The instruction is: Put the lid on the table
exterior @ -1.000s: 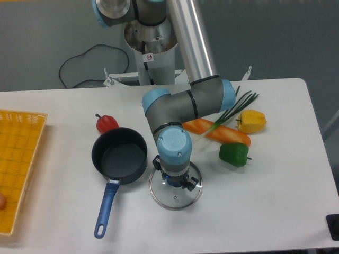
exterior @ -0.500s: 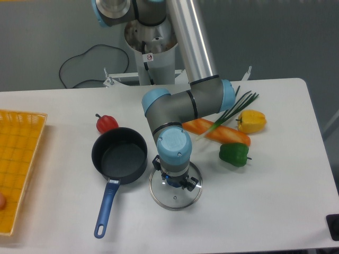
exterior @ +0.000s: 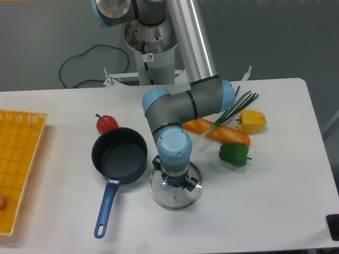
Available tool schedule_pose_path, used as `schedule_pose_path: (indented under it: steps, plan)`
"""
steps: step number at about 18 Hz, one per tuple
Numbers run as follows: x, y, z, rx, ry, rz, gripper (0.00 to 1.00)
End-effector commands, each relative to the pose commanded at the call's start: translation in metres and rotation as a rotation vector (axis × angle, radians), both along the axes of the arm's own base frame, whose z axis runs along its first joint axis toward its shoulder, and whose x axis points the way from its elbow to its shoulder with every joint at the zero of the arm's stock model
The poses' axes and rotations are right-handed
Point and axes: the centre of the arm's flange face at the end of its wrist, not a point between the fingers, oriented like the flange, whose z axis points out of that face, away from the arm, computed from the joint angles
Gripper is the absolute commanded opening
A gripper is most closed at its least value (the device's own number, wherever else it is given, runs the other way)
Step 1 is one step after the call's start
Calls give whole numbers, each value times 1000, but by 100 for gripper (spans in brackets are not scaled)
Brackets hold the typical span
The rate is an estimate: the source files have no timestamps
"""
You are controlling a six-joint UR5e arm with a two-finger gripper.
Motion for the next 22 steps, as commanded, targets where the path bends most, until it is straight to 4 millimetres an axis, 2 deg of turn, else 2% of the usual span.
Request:
schedule_pose_path:
  steps: [10, 12, 14, 16, 19, 21, 22]
  plan:
    - [0, 0, 0, 0, 0, 0, 66]
    - [0, 0, 1, 1, 1, -2, 73]
    - [0, 0, 1, 1, 1, -2, 73]
    - [0, 0, 1, 2, 2, -2, 79]
    - [0, 0, 1, 2, 2, -2, 81]
    - [0, 0, 1, 2, 2, -3, 89]
    - [2, 1, 1, 2, 2, -6, 89]
